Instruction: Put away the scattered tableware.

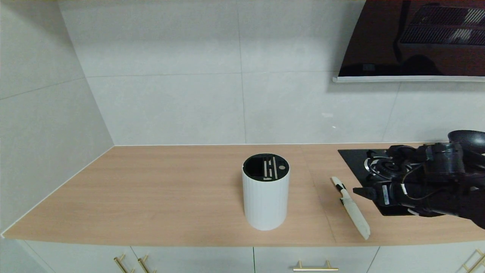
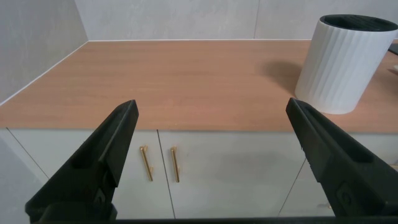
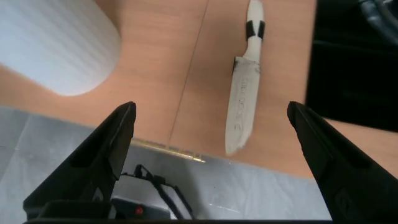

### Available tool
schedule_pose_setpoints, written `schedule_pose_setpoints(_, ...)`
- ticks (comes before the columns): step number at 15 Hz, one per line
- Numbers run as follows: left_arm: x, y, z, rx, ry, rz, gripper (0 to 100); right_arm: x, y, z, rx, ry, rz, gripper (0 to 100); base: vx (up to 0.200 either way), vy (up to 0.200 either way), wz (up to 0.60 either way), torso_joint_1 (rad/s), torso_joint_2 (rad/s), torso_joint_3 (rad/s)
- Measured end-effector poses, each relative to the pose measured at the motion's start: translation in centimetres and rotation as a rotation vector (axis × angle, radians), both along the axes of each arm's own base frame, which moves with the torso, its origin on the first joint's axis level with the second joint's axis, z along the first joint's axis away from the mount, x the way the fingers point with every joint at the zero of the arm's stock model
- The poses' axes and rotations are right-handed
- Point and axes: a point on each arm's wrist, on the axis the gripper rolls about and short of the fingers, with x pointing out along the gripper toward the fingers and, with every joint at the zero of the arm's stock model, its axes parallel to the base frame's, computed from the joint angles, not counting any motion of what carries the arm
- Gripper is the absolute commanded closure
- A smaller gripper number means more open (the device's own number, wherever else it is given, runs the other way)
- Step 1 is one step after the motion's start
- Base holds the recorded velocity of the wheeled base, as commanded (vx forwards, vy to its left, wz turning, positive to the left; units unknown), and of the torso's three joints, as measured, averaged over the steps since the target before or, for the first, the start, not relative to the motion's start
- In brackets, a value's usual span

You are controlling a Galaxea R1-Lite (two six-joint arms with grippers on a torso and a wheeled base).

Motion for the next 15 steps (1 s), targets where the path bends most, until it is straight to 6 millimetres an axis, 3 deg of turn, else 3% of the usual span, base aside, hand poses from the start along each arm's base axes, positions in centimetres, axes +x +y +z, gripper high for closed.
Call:
schedule_pose_setpoints(3,0.0,0.0,0.0,0.0,0.0,0.0,0,3.2,0.6,-3.9,-0.005,-0.002,-0.003,0,0.0,0.0,0.0,0.0,0.0,0.0)
schedule_pose_setpoints(8,0.0,0.0,0.0,0.0,0.0,0.0,0,5.9,1.0,-9.3,-0.025,0.055,-0.021,0,0.0,0.0,0.0,0.0,0.0,0.0)
schedule_pose_setpoints(11,0.0,0.0,0.0,0.0,0.0,0.0,0,7.3,0.6,-11.8,-0.059,0.029,-0.085,0,0.0,0.0,0.0,0.0,0.0,0.0)
schedule_pose_setpoints(15,0.0,0.0,0.0,0.0,0.0,0.0,0,8.5,0.5,-13.7,-0.067,0.048,-0.134,0,0.0,0.0,0.0,0.0,0.0,0.0)
